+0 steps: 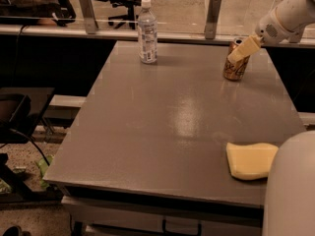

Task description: Move orange can near sponge

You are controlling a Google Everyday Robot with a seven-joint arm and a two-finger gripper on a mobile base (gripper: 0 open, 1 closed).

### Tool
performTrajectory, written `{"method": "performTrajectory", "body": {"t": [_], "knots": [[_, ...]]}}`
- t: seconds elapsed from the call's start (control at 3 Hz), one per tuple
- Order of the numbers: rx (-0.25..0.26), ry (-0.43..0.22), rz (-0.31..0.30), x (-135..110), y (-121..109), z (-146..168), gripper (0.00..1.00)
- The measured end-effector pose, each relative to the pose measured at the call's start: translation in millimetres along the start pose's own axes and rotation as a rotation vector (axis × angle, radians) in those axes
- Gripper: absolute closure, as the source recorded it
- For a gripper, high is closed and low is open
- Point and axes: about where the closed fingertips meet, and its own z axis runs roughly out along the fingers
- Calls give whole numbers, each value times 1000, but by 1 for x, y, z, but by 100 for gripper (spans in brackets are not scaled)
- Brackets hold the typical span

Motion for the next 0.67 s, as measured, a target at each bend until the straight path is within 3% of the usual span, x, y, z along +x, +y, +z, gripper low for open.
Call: {"method": "performTrajectory", "body": {"t": [0.67], "knots": [[-45,-27,-43,-7,26,-18,85]]}}
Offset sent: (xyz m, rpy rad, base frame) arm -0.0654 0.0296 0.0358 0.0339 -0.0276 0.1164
